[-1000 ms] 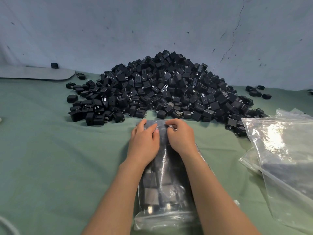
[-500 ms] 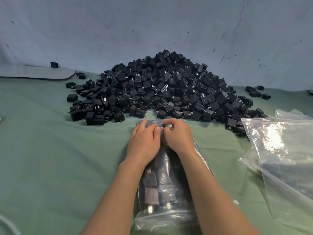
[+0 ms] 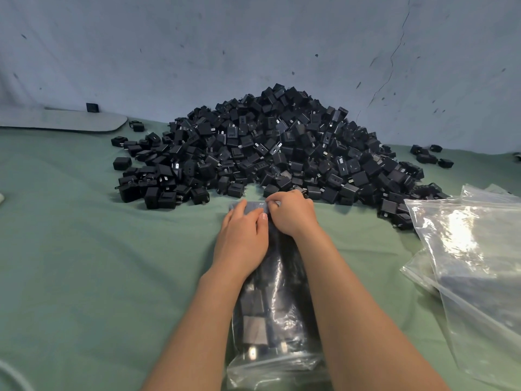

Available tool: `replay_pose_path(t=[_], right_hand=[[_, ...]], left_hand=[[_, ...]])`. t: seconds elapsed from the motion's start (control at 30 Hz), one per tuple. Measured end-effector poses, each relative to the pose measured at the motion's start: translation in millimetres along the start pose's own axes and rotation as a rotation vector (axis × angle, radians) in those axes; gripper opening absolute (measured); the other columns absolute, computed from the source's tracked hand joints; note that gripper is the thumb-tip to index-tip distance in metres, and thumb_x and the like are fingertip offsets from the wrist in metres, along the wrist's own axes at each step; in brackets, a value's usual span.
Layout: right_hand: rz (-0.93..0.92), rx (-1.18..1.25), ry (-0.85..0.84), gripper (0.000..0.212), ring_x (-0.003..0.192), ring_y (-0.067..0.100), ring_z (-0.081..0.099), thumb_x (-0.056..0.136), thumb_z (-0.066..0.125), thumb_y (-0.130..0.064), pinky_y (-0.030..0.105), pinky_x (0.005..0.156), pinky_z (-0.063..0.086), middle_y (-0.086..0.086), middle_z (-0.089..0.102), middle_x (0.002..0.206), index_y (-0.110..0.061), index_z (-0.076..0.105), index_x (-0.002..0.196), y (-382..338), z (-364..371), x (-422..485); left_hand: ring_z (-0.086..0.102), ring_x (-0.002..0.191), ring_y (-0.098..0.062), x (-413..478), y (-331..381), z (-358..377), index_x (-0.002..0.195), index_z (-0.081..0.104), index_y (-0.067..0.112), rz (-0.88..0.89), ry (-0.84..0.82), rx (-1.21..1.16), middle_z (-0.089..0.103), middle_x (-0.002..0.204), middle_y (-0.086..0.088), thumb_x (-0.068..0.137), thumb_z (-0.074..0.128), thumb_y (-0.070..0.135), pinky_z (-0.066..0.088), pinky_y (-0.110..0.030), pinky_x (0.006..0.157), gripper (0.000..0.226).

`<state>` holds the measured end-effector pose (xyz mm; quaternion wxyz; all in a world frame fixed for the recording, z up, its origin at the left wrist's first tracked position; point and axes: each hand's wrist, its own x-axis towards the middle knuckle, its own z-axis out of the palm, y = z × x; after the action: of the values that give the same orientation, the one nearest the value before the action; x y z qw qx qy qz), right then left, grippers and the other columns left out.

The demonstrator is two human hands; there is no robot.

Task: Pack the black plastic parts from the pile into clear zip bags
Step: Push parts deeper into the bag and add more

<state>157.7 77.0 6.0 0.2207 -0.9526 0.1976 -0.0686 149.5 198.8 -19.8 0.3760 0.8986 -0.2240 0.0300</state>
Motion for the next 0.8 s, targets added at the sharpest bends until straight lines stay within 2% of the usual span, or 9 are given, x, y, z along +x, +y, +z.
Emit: replay_pose_path(t=[0.33,0.43,0.5,0.6,0.7,0.8], right_hand=[[0.028,0.081,-0.037,0.028,0.133,0.030,0.030,0.098,0.042,-0.024,0.037,0.102,0.031,0.010,0.054,0.127,-0.035,0.061,0.115,-2.7,-3.4,1.8],[-0.010,0.115,0.001,0.030,0.127,0.025,0.042,0.097,0.044,-0.021,0.035,0.105,0.033,0.005,0.057,0.129,-0.029,0.061,0.120,-0.9,-7.8,-2.5],[0.006,0.211,0.068,0.032,0.120,0.023,0.051,0.095,0.046,-0.017,0.030,0.100,0.039,0.004,0.059,0.128,-0.023,0.061,0.123,4.1,-14.3,-6.7],[0.072,0.302,0.138,0.031,0.106,0.022,0.056,0.094,0.046,-0.012,0.025,0.083,0.042,0.005,0.062,0.122,-0.019,0.063,0.118,13.5,-20.4,-12.4],[0.059,0.263,0.132,0.029,0.106,0.021,0.057,0.093,0.046,-0.009,0.024,0.079,0.040,0.004,0.064,0.119,-0.017,0.068,0.112,16.0,-19.5,-18.3],[0.047,0.264,0.147,0.027,0.108,0.022,0.058,0.092,0.050,-0.010,0.024,0.080,0.041,0.003,0.068,0.112,-0.017,0.071,0.106,14.1,-17.1,-22.0]], left_hand=[[0.018,0.142,-0.023,1.9,-0.6,0.3,0.138,0.048,0.020,-0.004,0.006,-0.020,0.024,0.155,-0.004,0.101,0.030,0.032,0.020,-0.036,0.113,0.043],[0.019,0.142,-0.023,2.2,-1.7,0.8,0.137,0.049,0.018,0.007,0.010,-0.036,0.024,0.155,-0.005,0.101,0.032,0.031,0.020,-0.036,0.113,0.042],[0.021,0.142,-0.022,2.2,-1.4,0.7,0.136,0.050,0.015,-0.006,0.025,-0.086,0.021,0.156,-0.007,0.101,0.033,0.030,0.021,-0.034,0.113,0.041],[0.022,0.142,-0.022,3.1,-0.1,-2.0,0.140,0.041,0.010,-0.088,0.067,-0.168,0.014,0.157,-0.009,0.101,0.034,0.028,0.022,-0.030,0.111,0.044],[0.029,0.139,-0.020,4.7,2.2,-5.6,0.143,0.035,0.007,-0.132,0.095,-0.240,0.031,0.151,-0.008,0.102,0.033,0.022,0.020,-0.026,0.110,0.045],[0.037,0.133,-0.020,5.6,2.5,-8.6,0.143,0.038,0.010,-0.176,0.102,-0.344,0.042,0.145,-0.006,0.101,0.032,0.021,0.026,-0.030,0.109,0.043]])
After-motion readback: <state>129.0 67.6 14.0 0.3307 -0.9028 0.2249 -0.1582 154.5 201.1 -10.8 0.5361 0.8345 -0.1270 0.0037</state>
